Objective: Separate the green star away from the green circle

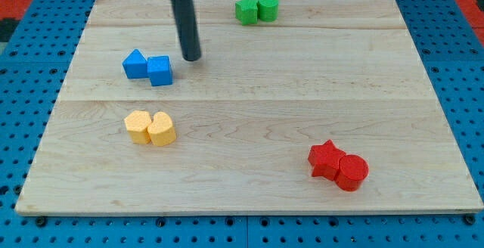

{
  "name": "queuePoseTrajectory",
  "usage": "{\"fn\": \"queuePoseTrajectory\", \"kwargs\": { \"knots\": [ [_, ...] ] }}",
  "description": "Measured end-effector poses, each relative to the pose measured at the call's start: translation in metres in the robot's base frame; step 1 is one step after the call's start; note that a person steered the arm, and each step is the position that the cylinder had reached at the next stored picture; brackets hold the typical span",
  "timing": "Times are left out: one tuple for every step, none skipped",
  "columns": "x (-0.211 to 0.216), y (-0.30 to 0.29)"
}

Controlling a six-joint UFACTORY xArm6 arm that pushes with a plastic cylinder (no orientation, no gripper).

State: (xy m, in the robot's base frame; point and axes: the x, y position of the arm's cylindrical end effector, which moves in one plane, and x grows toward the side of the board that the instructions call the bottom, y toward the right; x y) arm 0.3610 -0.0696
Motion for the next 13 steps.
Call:
{"fn": "queuePoseTrajectory", "kwargs": {
  "knots": [
    [0.043, -0.015],
    [0.024, -0.053],
    [0.008, -0.04],
    [-0.051, 0.018],
    [-0.064, 0.144],
    [-0.104, 0.238],
    [-0.168, 0.211],
    [-0.153, 0.114],
    [-0.162, 0.018],
    [-0.155, 0.023],
    [-0.149, 0.094],
    [-0.1, 0.046],
    [-0.119, 0.001]
  ]
}}
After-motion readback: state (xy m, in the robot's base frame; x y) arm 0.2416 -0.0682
